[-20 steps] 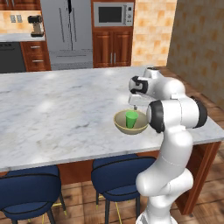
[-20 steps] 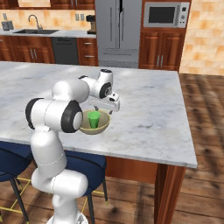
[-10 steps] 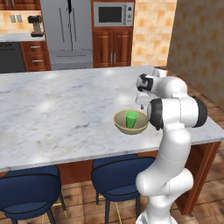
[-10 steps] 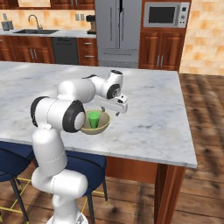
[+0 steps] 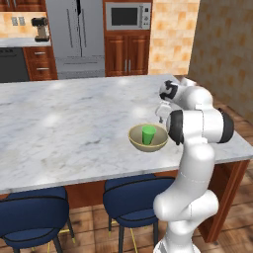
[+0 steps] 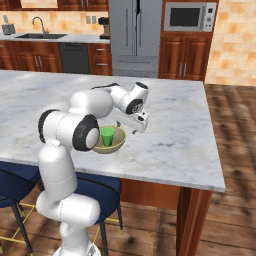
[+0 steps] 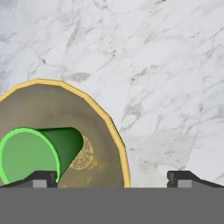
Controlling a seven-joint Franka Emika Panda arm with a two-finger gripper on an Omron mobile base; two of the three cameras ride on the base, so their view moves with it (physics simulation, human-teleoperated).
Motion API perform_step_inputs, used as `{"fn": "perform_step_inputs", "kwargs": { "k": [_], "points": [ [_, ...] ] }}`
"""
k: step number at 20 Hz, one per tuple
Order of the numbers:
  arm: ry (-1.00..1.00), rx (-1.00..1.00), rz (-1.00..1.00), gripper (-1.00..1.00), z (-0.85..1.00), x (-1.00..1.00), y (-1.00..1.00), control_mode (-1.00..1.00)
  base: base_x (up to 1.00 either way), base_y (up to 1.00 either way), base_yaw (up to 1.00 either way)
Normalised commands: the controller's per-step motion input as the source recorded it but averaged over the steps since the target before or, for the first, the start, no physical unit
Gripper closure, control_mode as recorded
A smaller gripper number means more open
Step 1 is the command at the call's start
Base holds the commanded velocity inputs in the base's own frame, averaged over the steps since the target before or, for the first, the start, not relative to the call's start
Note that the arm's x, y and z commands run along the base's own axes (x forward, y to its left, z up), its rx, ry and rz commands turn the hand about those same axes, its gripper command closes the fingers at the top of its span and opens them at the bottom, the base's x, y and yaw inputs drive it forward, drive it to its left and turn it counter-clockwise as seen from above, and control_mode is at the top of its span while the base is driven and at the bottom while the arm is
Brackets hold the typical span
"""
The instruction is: Place the cup inside the bowl on the dining table and move the bowl to any counter.
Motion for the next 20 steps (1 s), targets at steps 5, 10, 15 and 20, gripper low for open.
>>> {"fn": "perform_step_inputs", "kwargs": {
  "k": [5,10,15,20],
  "points": [
    [0.00,0.10,0.00,-1.00,-0.16,0.07,0.00,-1.00,0.00,0.00,0.00],
    [0.00,0.01,0.00,-1.00,-0.23,0.13,0.00,-1.00,0.00,0.00,0.00],
    [-0.01,0.00,0.00,-1.00,-0.24,0.14,-0.02,-1.00,0.00,0.00,0.00],
    [-0.01,0.00,0.01,-1.00,-0.15,0.01,-0.03,-1.00,0.00,0.00,0.00]
  ]
}}
